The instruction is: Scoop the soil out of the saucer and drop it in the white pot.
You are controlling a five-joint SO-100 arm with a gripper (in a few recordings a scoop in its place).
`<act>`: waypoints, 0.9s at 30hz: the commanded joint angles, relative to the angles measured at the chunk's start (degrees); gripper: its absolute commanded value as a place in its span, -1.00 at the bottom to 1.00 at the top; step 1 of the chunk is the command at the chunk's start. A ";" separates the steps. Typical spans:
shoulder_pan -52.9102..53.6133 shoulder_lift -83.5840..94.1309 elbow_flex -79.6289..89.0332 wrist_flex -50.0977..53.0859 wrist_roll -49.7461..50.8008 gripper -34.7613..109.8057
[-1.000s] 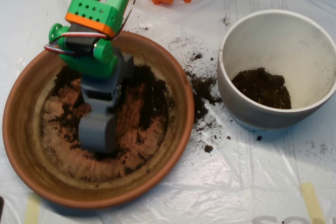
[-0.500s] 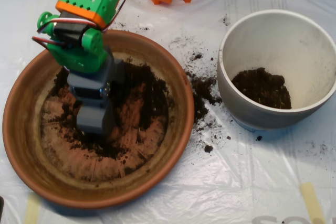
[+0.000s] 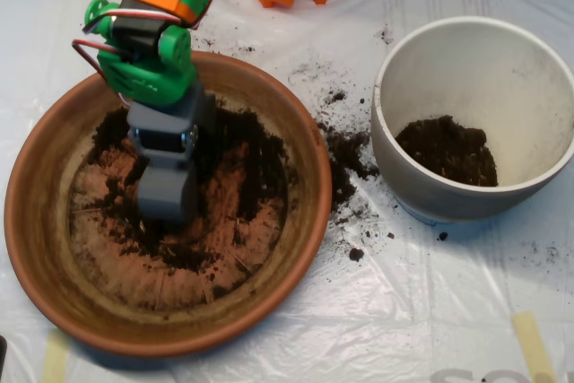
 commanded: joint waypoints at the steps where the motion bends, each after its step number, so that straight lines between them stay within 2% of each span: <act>1: 0.62 5.98 6.42 -2.46 -1.93 -0.10; 18: 1.85 22.59 24.26 -14.15 -5.62 -0.28; 27: 3.69 27.25 26.02 -13.36 -7.65 -0.48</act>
